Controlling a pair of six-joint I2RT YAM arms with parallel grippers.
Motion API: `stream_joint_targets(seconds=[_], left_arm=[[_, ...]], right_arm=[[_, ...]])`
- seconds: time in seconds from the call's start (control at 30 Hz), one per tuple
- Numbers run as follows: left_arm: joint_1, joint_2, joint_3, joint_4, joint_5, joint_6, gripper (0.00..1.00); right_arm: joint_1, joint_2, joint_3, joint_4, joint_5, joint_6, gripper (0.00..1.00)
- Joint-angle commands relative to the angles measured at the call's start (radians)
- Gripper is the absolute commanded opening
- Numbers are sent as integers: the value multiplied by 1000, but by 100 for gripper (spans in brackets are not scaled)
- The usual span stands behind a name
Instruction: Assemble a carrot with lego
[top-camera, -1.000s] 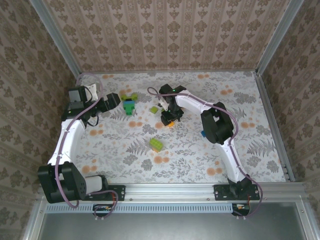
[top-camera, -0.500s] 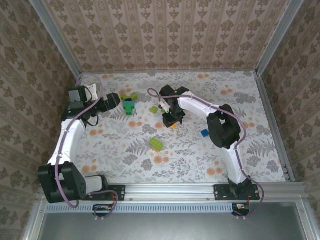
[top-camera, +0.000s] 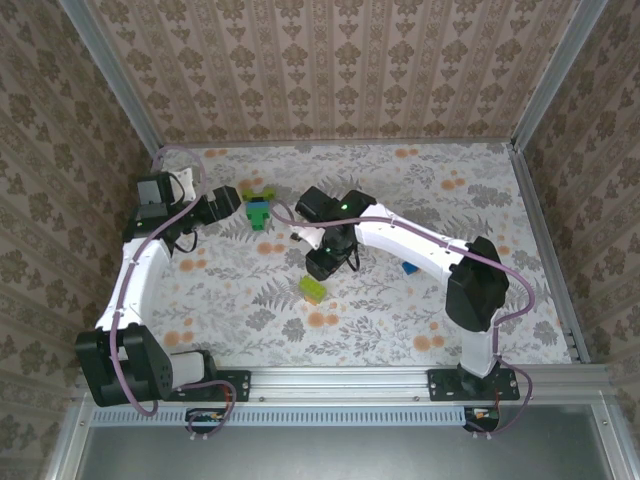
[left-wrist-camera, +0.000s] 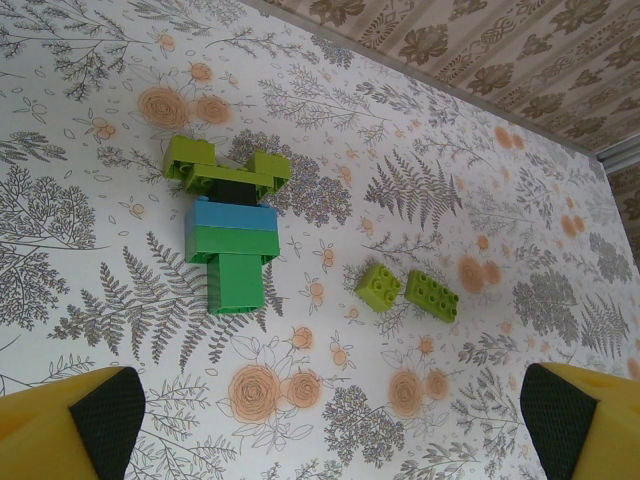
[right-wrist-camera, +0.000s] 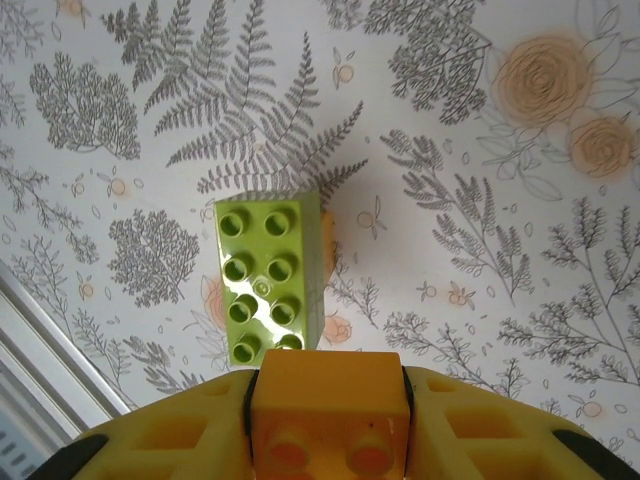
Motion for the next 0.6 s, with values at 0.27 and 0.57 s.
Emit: stream_joint_targets(seconds=[0.27,0.57], left_arm=[[-9,8,31,-22,-3,24,100],[-8,8,32,-21,-2,25,100]], right_arm=[[53,78,45,-44,-29,-12,35],[63,133,106,-68,-21,-19,35]])
